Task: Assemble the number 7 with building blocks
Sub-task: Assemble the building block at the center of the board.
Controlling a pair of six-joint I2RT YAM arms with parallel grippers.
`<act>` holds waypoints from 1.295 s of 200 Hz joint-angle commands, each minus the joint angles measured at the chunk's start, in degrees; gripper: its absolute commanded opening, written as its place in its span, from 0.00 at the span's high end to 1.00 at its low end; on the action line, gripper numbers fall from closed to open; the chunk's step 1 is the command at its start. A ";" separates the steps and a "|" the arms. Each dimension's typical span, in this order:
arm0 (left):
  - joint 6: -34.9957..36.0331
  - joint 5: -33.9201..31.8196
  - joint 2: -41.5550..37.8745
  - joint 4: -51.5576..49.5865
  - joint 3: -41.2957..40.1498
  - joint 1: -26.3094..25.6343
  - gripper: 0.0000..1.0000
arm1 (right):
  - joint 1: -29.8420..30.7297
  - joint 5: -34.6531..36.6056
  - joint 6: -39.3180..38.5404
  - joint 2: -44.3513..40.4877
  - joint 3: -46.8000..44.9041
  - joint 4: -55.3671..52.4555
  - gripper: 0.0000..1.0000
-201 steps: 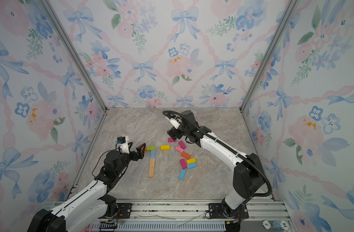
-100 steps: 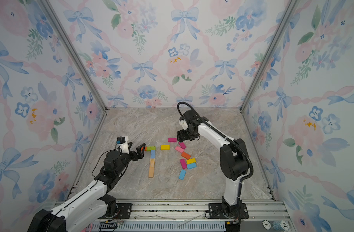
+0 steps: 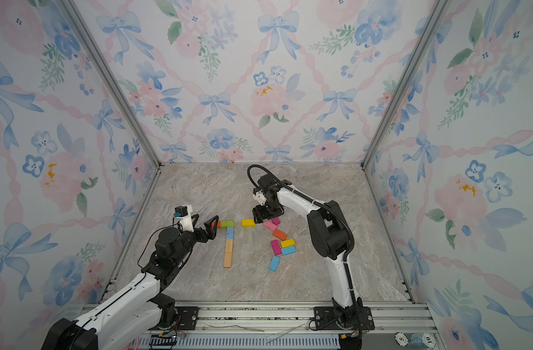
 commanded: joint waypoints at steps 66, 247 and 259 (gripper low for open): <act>-0.37 0.74 0.41 0.81 0.18 0.63 0.02 | -0.25 4.72 -3.61 2.16 0.27 -5.41 0.33; -0.55 0.56 0.13 0.71 0.03 0.71 0.02 | 2.44 16.84 -12.19 2.31 -3.38 -6.13 0.51; -0.62 0.52 0.06 0.68 -0.04 0.74 0.02 | 2.45 17.12 -12.85 2.27 -3.59 -6.06 0.54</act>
